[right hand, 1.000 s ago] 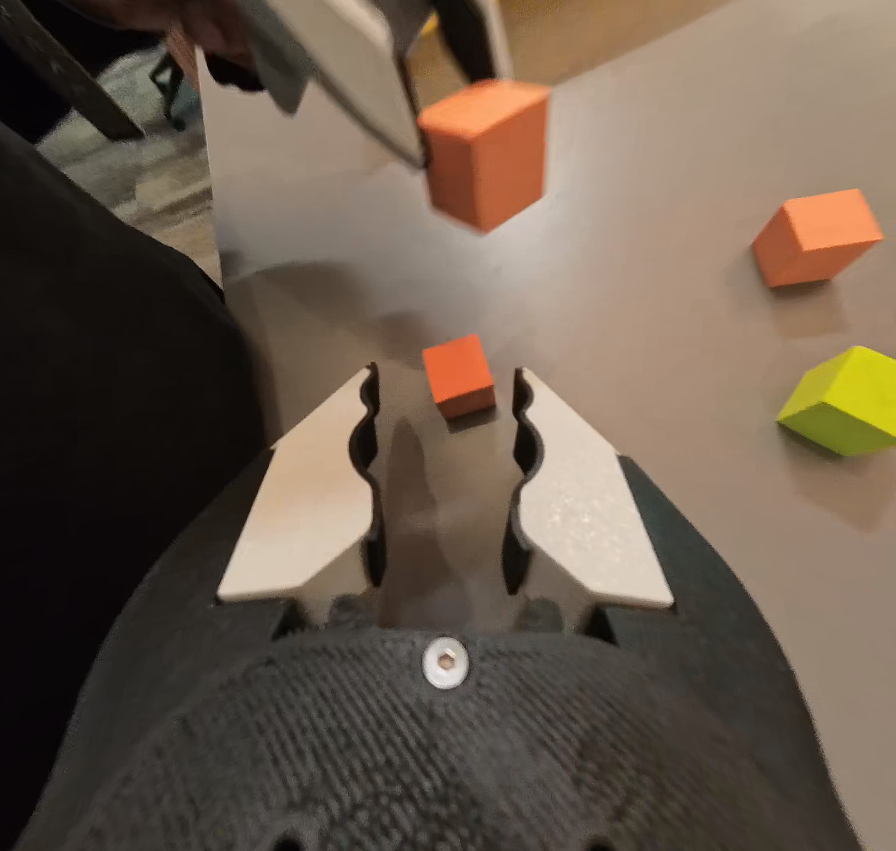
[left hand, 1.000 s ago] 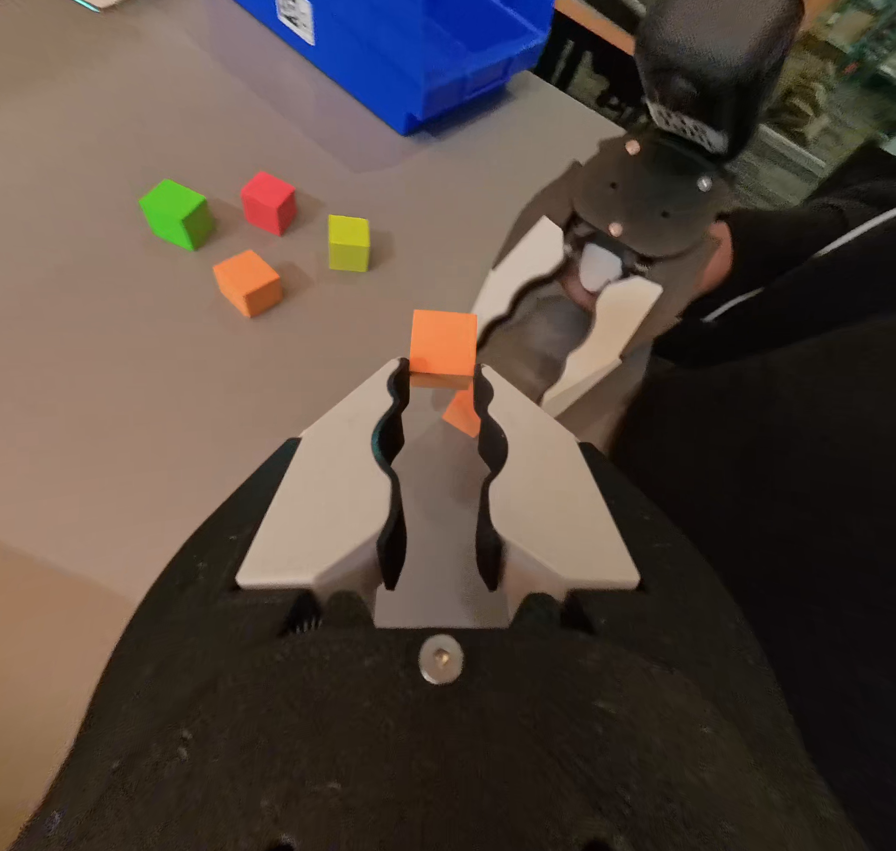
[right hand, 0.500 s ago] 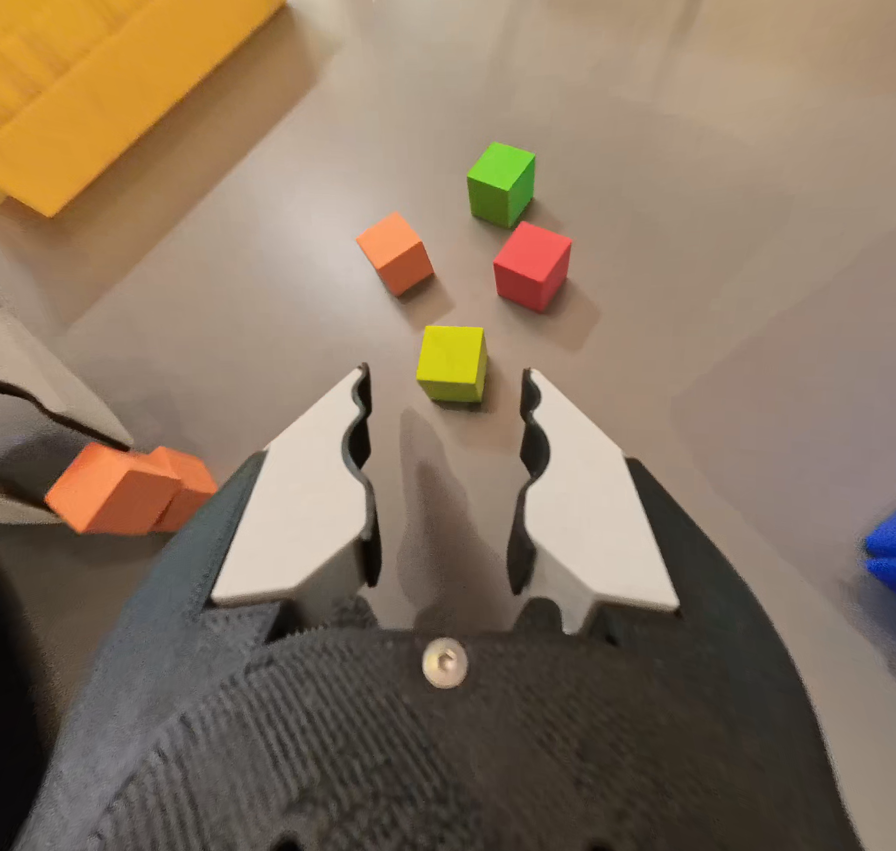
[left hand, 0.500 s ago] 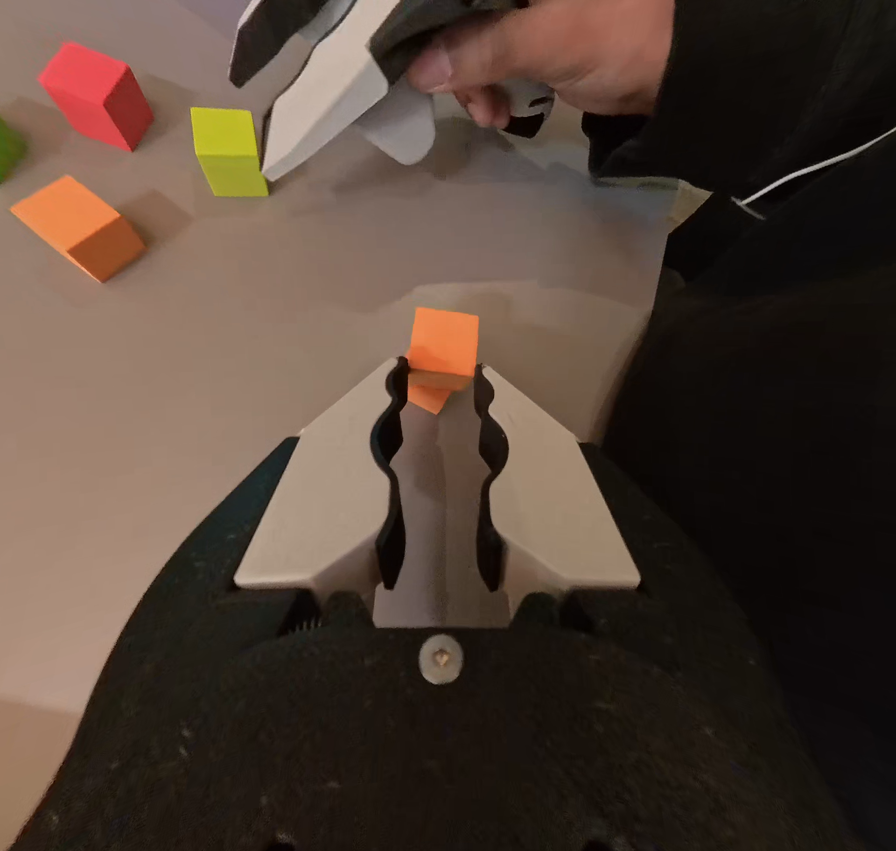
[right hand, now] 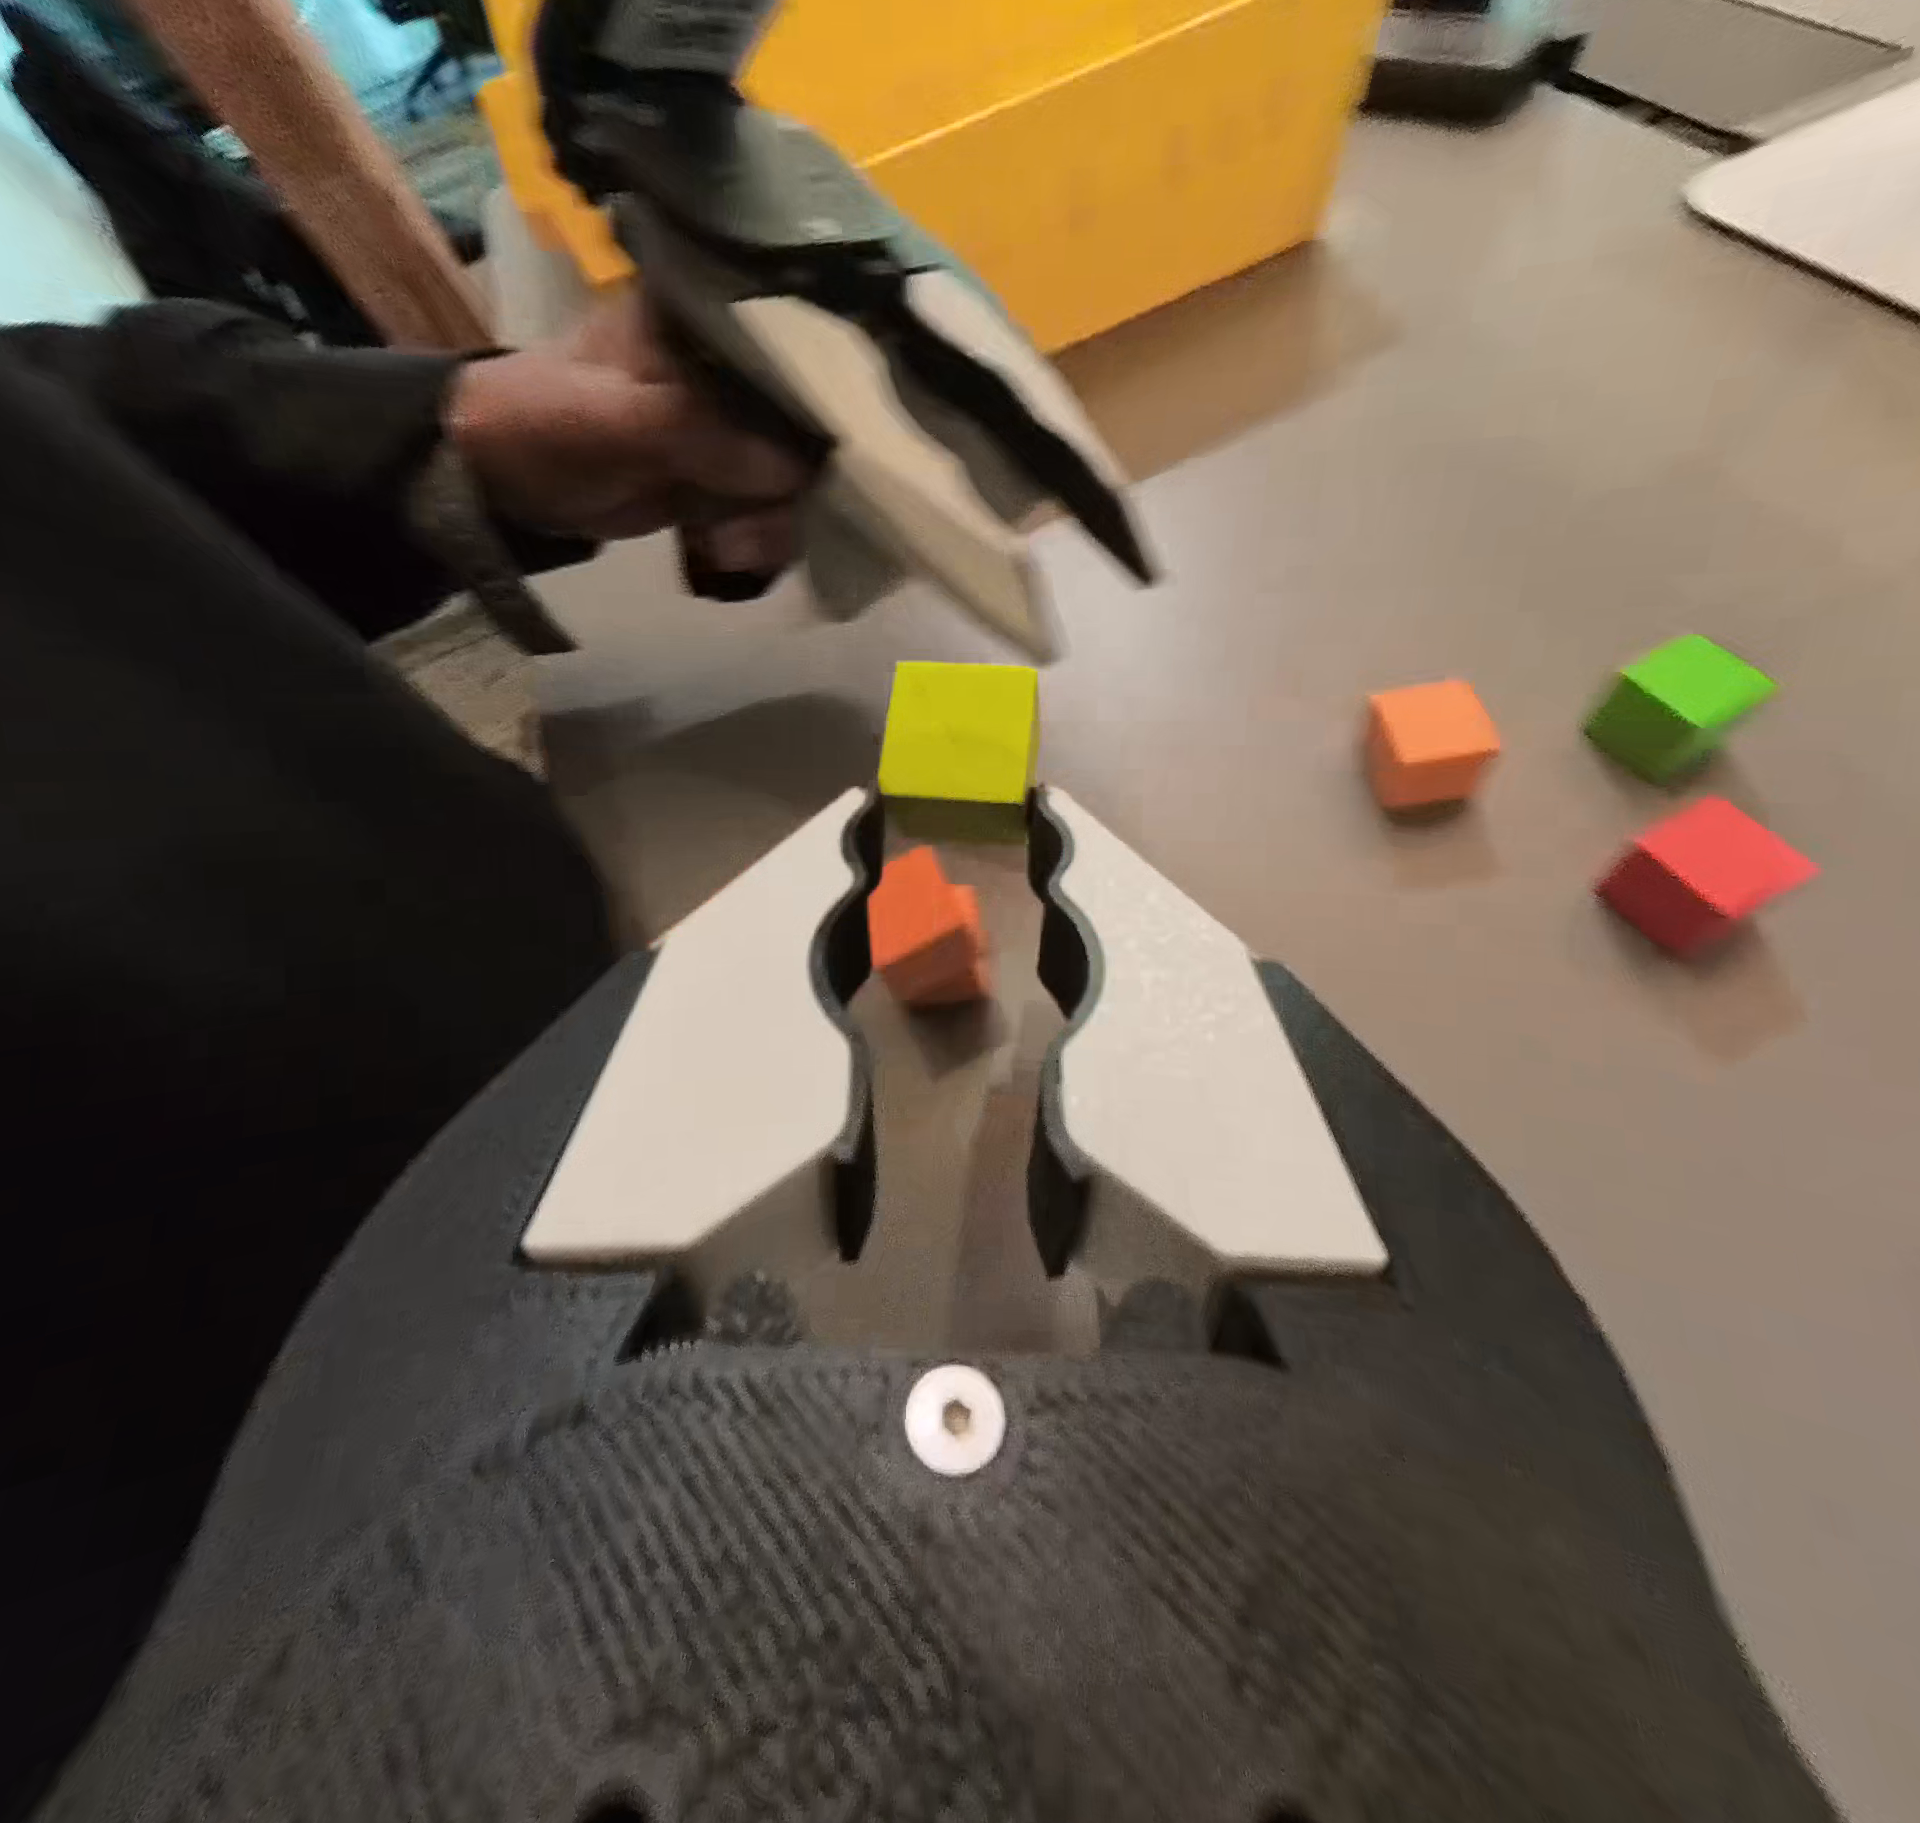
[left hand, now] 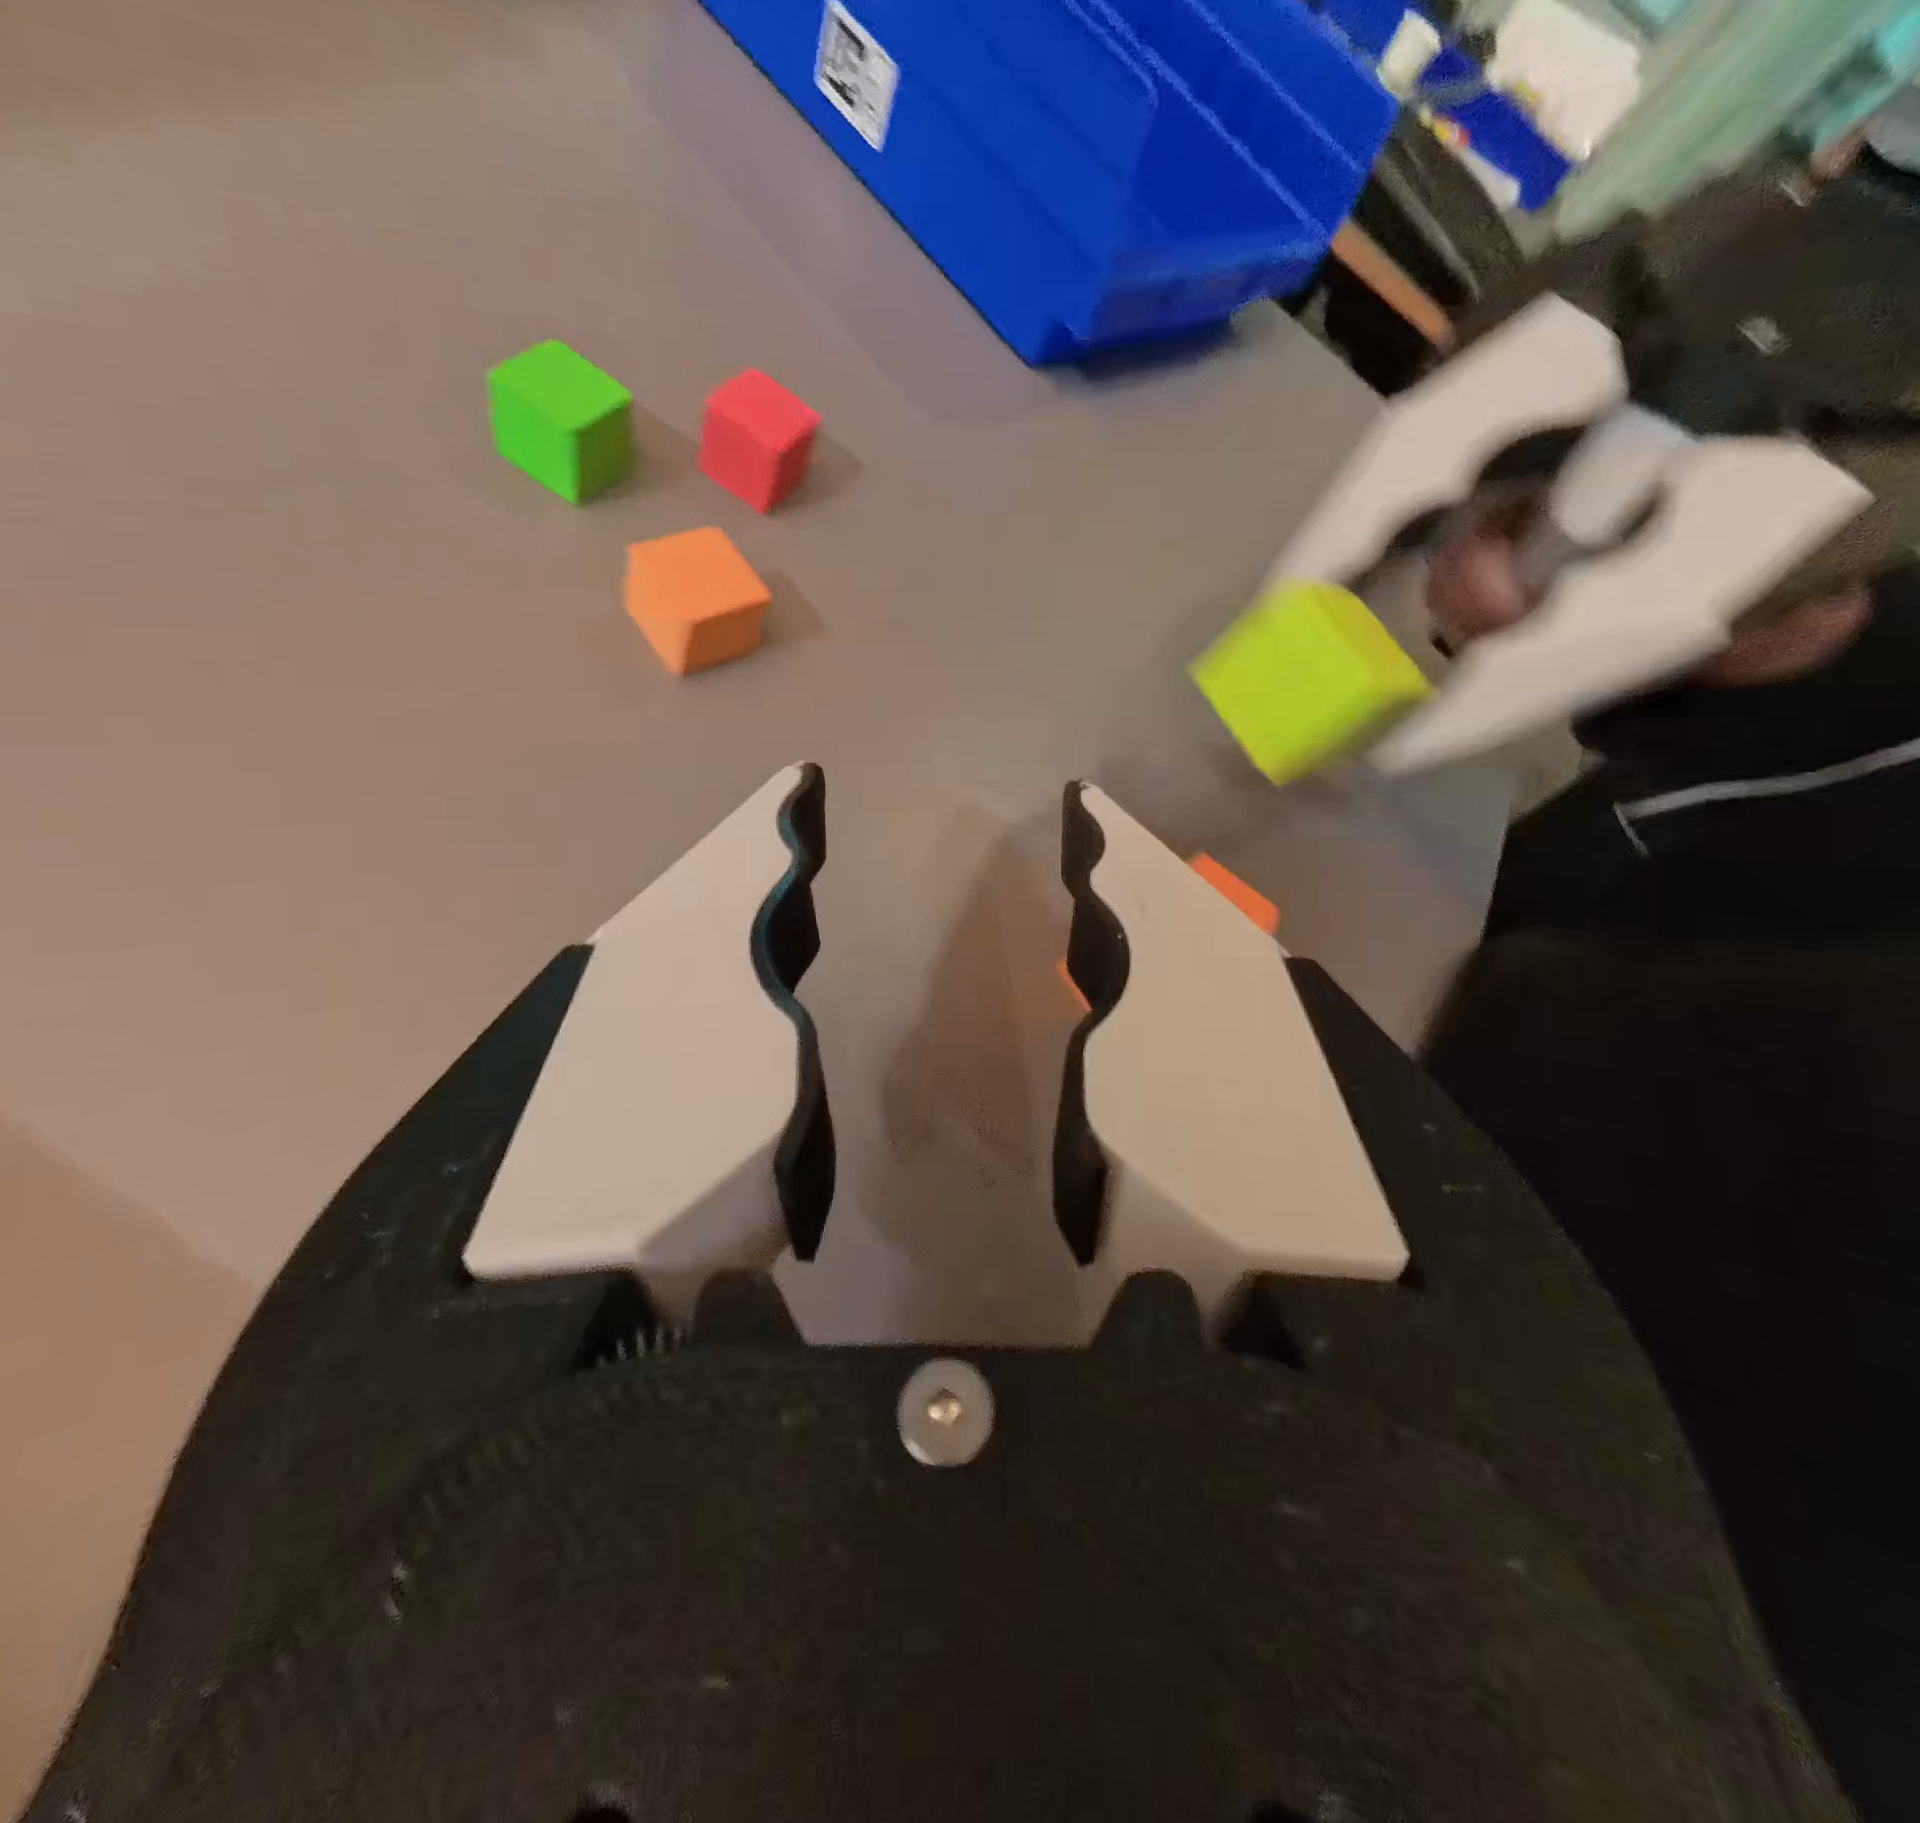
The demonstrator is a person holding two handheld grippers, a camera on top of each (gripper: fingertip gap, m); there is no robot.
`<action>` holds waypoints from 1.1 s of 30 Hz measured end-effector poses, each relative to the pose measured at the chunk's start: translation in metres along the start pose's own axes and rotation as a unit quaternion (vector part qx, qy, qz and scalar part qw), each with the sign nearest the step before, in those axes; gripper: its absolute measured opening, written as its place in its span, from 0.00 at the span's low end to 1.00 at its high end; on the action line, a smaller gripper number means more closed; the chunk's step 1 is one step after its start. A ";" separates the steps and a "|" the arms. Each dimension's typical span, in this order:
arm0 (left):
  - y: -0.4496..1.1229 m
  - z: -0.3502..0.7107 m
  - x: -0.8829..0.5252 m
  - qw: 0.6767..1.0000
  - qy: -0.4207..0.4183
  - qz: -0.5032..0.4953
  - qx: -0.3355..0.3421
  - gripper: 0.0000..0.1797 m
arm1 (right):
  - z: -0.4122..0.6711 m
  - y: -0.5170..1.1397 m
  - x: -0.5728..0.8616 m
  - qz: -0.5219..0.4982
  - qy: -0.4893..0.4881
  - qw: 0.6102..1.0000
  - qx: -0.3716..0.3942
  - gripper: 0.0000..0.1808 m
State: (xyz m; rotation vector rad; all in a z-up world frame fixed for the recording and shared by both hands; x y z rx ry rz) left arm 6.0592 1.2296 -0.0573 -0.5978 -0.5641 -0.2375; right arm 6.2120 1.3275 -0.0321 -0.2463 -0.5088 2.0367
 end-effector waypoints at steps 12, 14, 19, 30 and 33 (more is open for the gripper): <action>0.066 0.029 -0.036 0.995 -0.046 0.081 -0.029 0.37 | -0.013 0.019 -0.023 0.052 -0.023 0.995 -0.082 0.15; 0.074 0.027 -0.036 0.992 -0.024 0.116 -0.036 0.37 | -0.014 0.019 -0.023 0.049 -0.026 0.995 -0.086 0.16; 0.086 0.028 -0.040 0.988 0.000 0.153 -0.030 0.29 | -0.011 0.013 -0.017 0.043 -0.003 0.998 -0.042 0.28; 0.018 0.053 0.034 0.997 0.078 0.017 0.021 0.15 | -0.050 -0.004 0.104 -0.193 0.183 0.964 0.005 0.35; -0.002 0.040 0.058 0.992 0.122 0.021 -0.015 0.15 | -0.063 0.014 0.121 -0.207 0.206 0.957 0.002 0.39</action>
Point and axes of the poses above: each gripper's, where its closed fingertips meet, y out along the fingers, z out of its top, x = y × z across the jaws, the point moved 8 cm from there along -y, back along the fingers, and after that the axes turned 14 degrees about -y, right-handed, at the moved point
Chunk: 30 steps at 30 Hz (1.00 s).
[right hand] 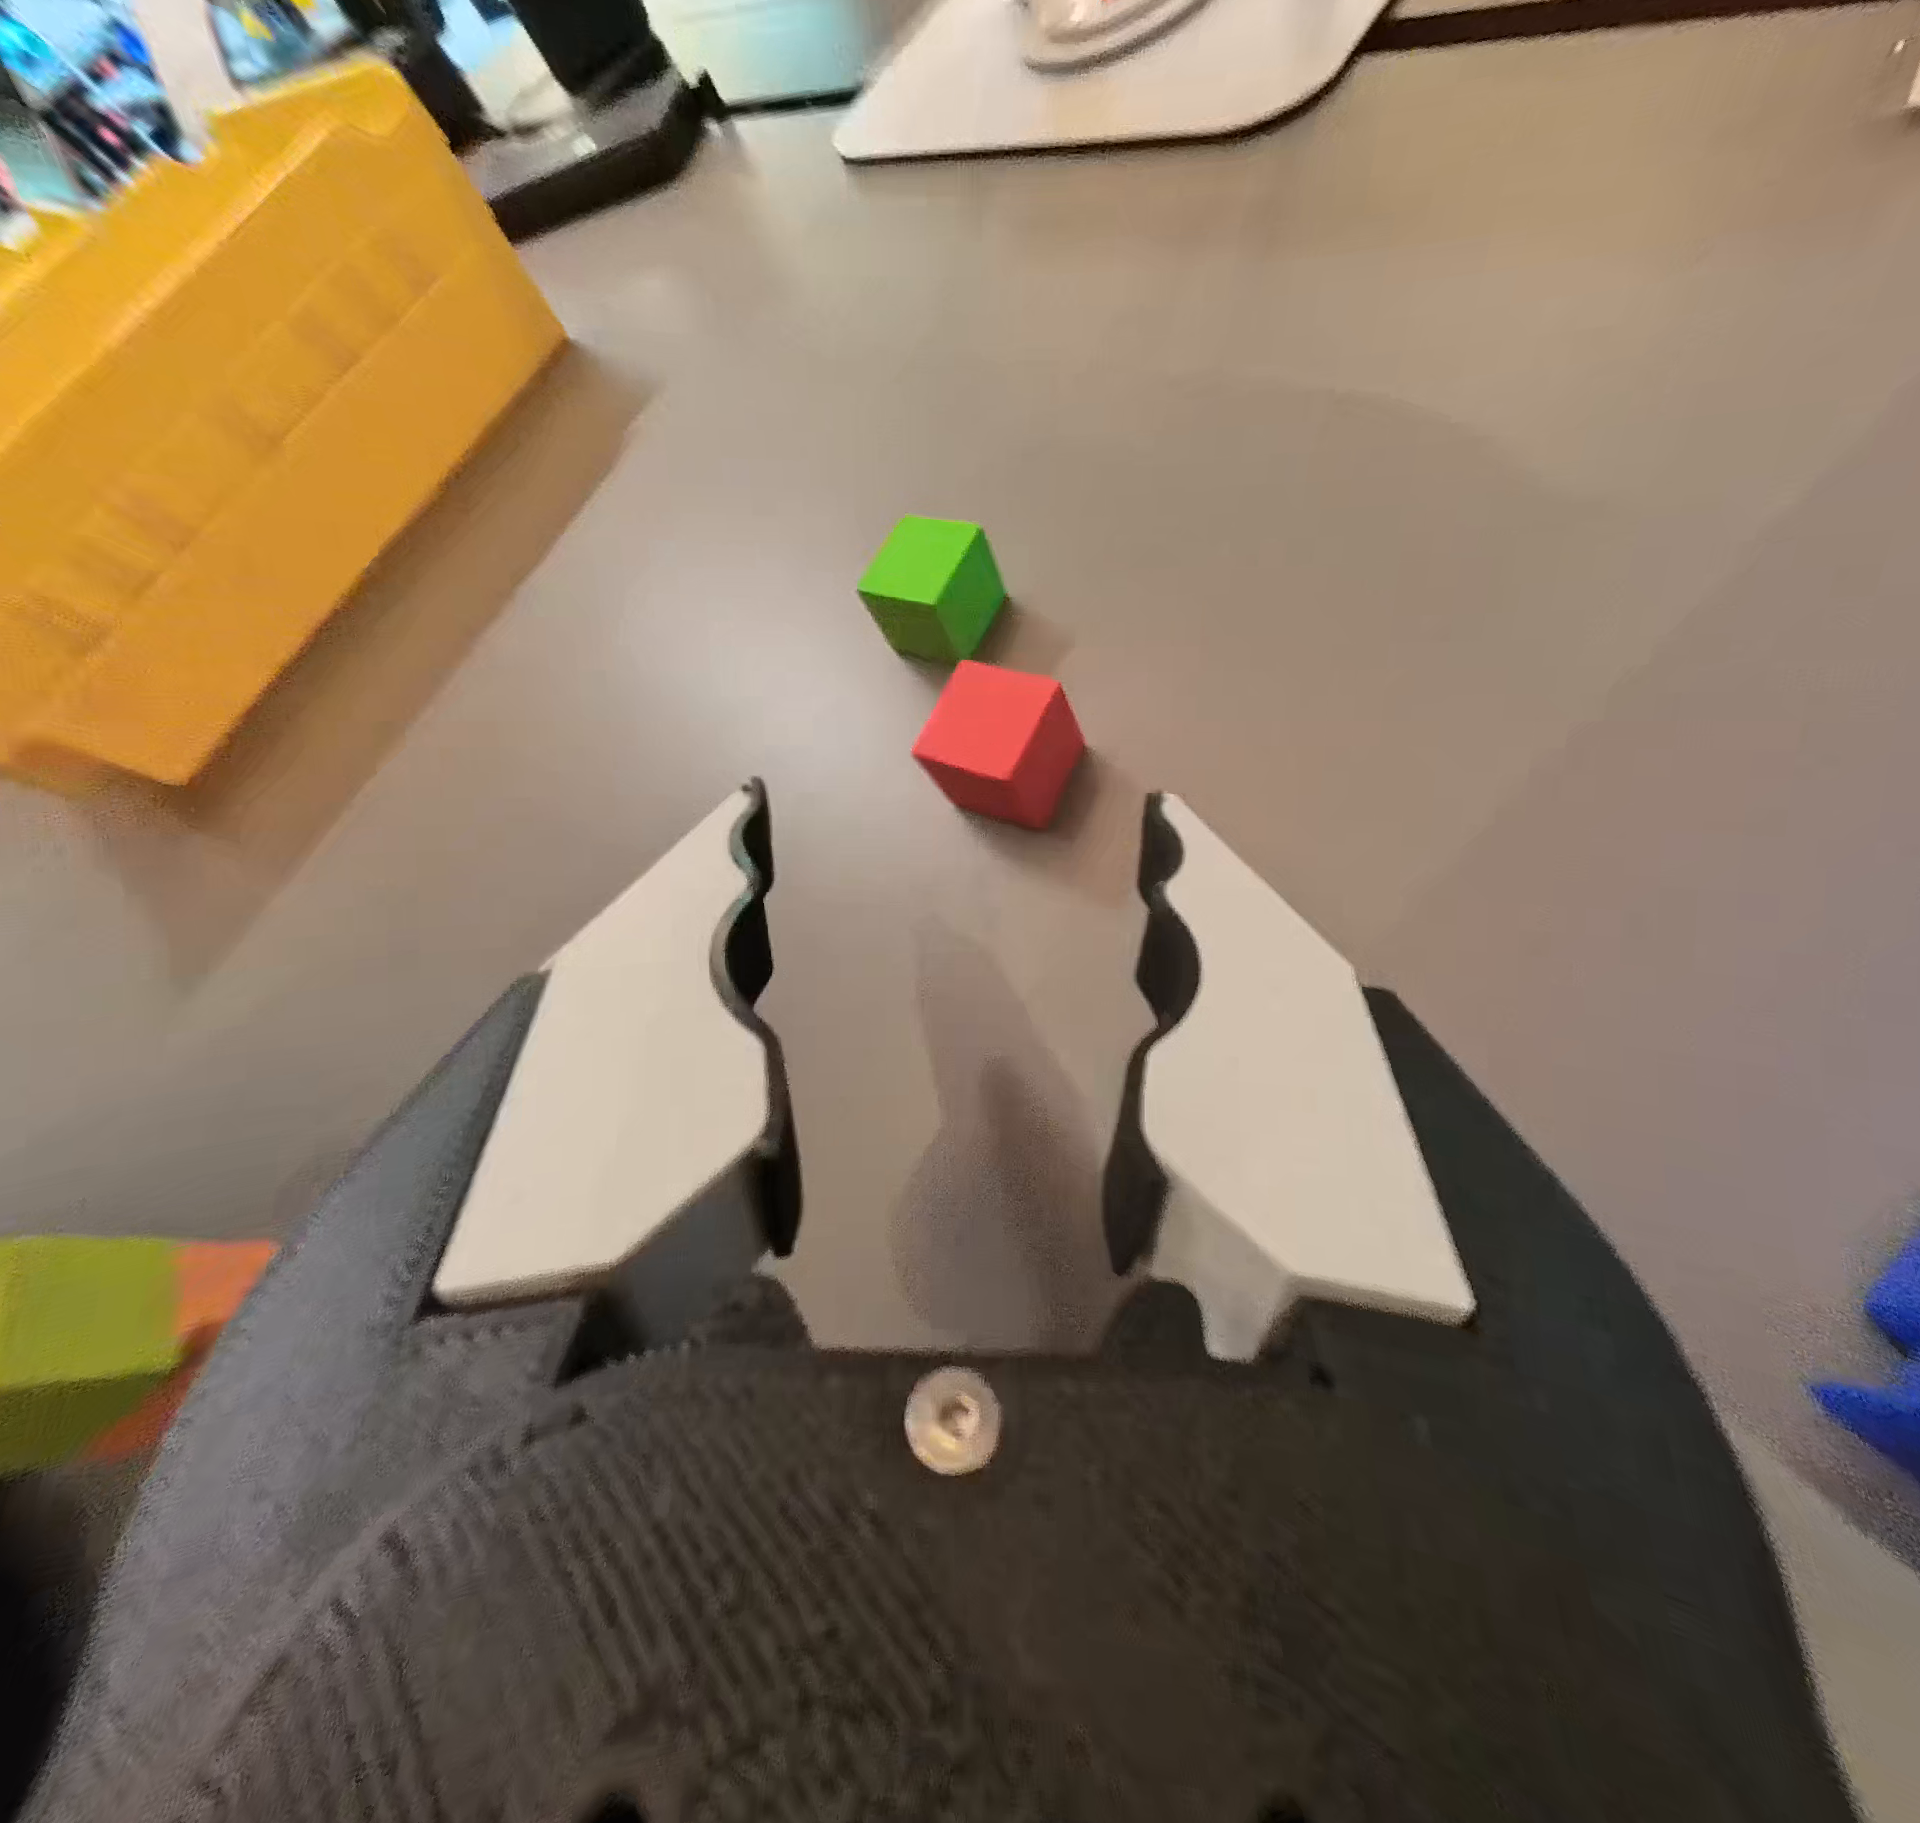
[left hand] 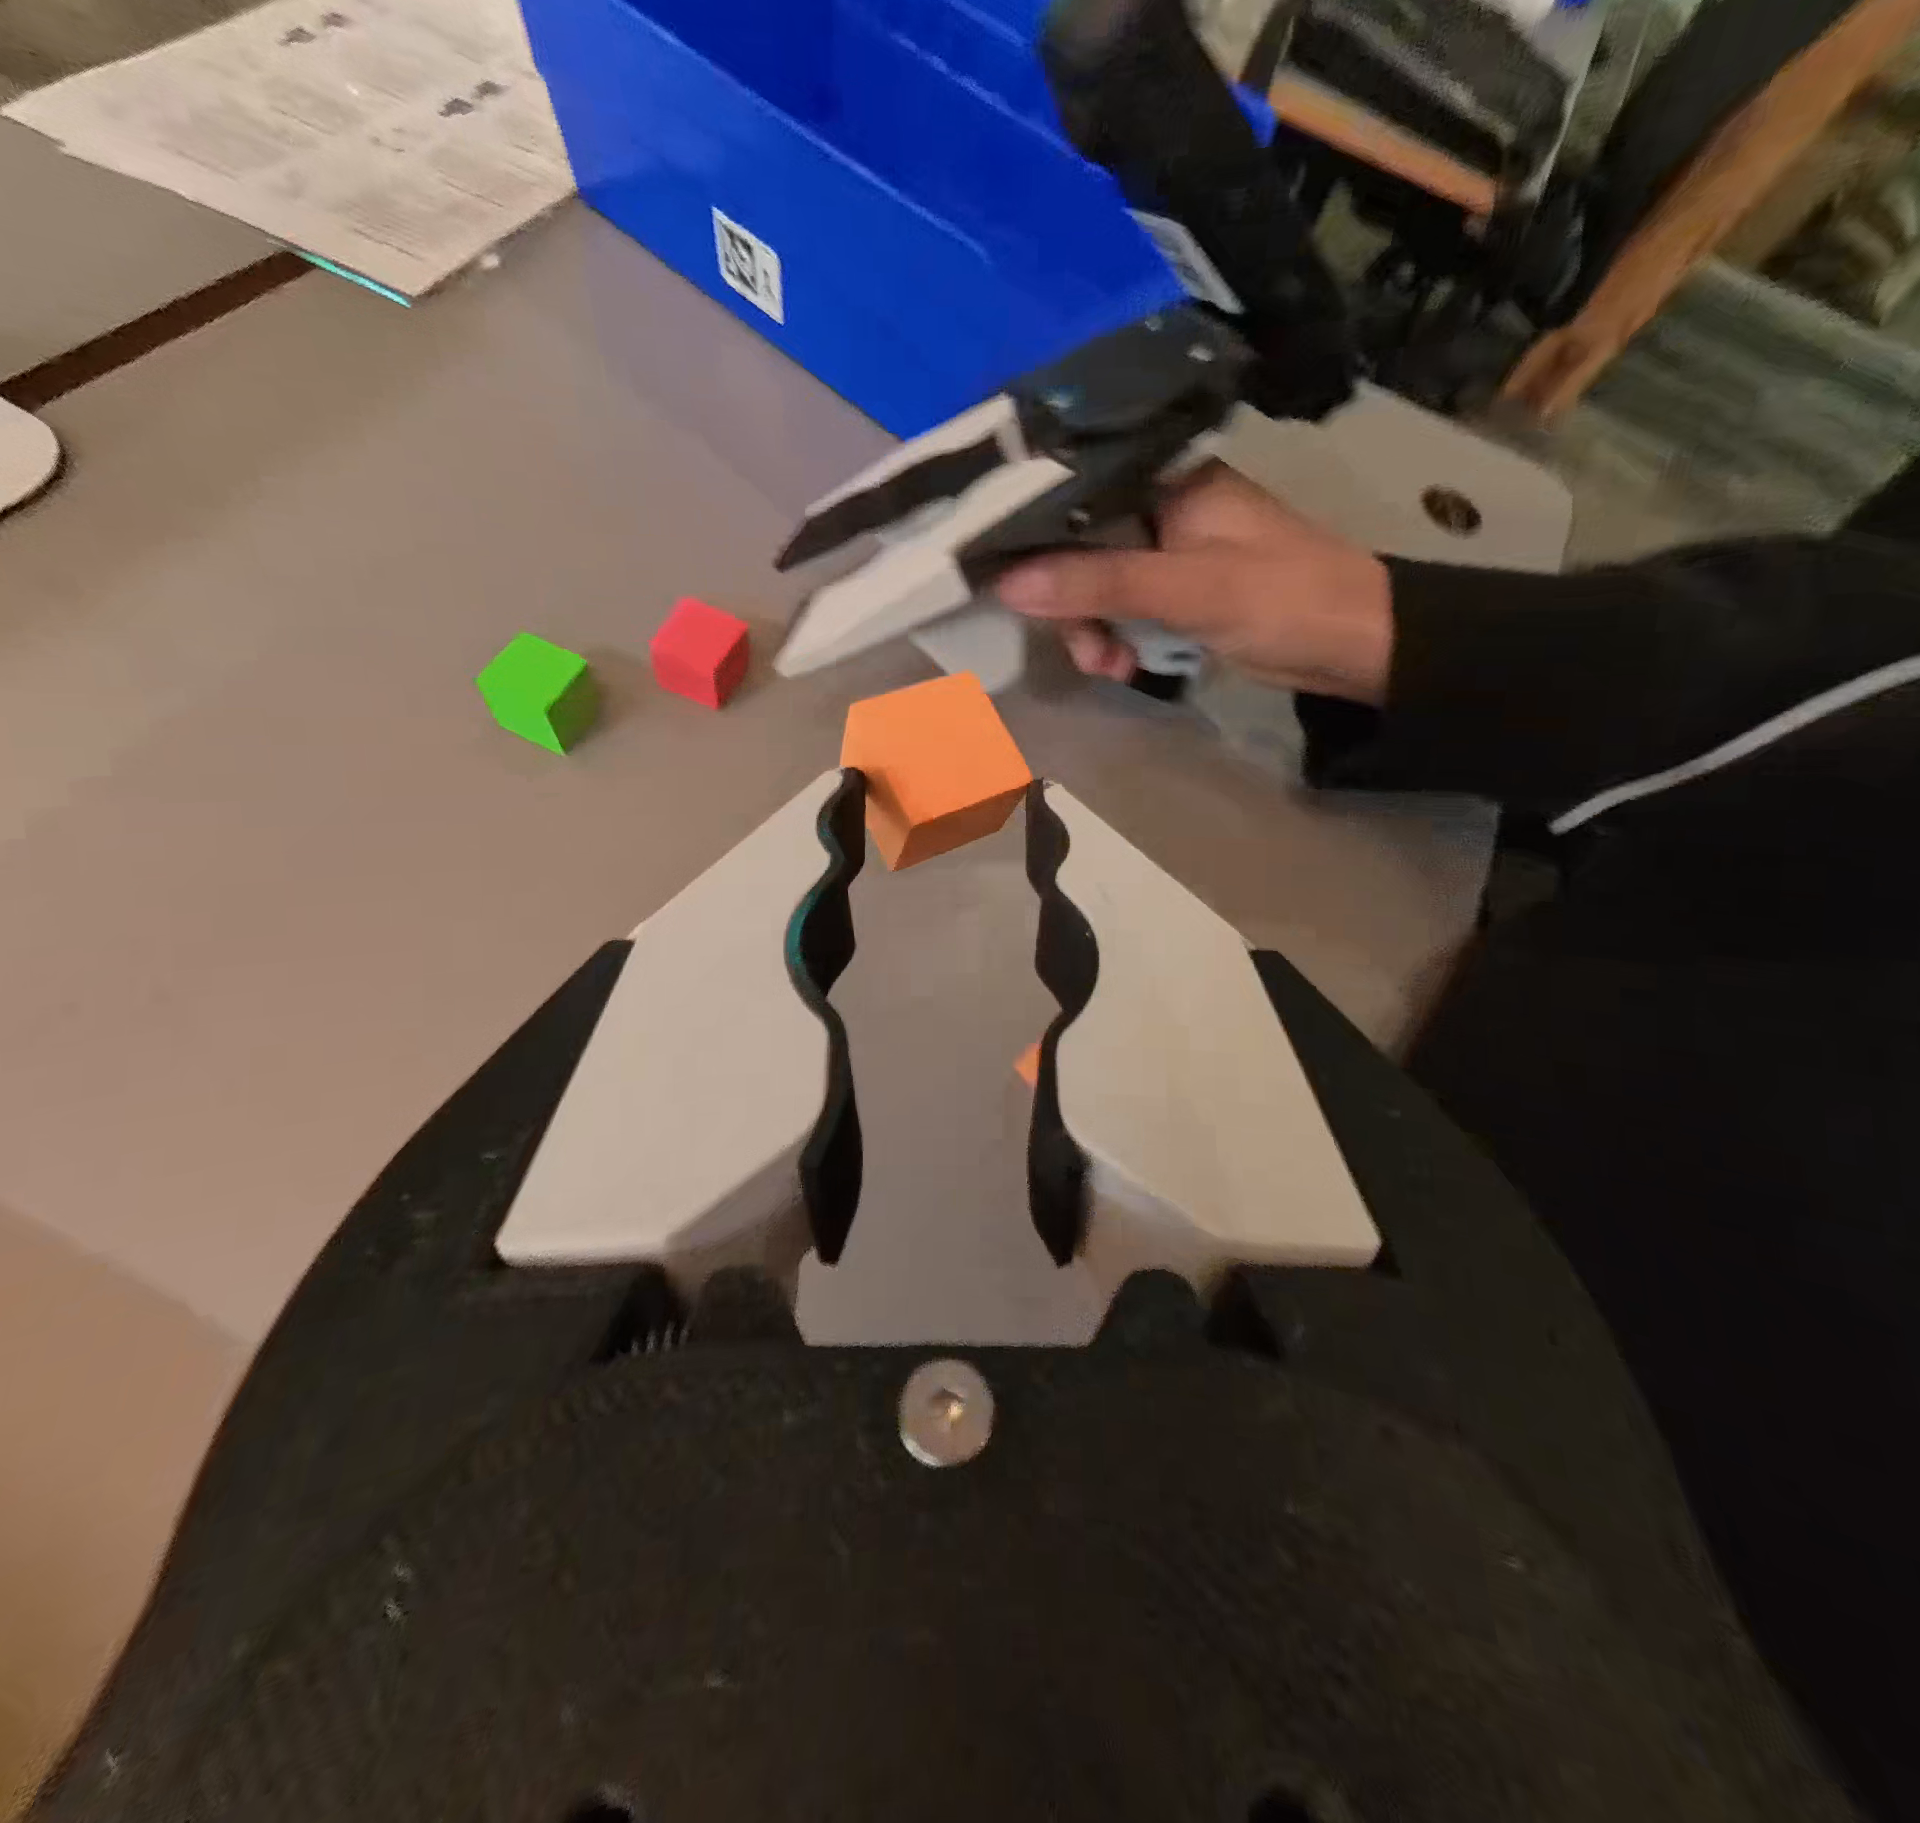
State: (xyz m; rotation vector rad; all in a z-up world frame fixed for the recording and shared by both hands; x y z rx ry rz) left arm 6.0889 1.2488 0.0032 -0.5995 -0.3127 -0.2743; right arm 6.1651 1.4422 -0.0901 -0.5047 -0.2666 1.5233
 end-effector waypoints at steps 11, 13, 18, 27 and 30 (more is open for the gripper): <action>0.007 -0.038 0.040 0.994 0.011 -0.039 -0.101 0.15 | -0.001 0.033 0.011 -0.046 -0.043 0.994 -0.087 0.19; 0.011 -0.042 0.042 0.992 0.021 -0.030 -0.118 0.15 | -0.001 0.033 0.012 -0.050 -0.052 0.993 -0.090 0.14; 0.009 -0.044 0.043 0.991 0.026 -0.022 -0.129 0.15 | 0.013 0.012 0.001 -0.045 -0.065 0.996 -0.039 0.14; 0.009 -0.049 0.039 0.990 0.019 -0.018 -0.141 0.18 | 0.049 -0.065 -0.077 0.160 -0.131 0.975 0.085 0.14; 0.004 -0.047 0.039 0.991 0.014 -0.023 -0.129 0.21 | 0.050 -0.088 -0.103 0.267 -0.129 0.950 0.092 0.14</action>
Point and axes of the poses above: each gripper's, where its closed fingertips meet, y out along the fingers, z out of its top, x = y × z across the jaws, the point moved 8 cm from there along -y, back along the fingers, and after that the axes turned 14 degrees about -y, right-handed, at the moved point
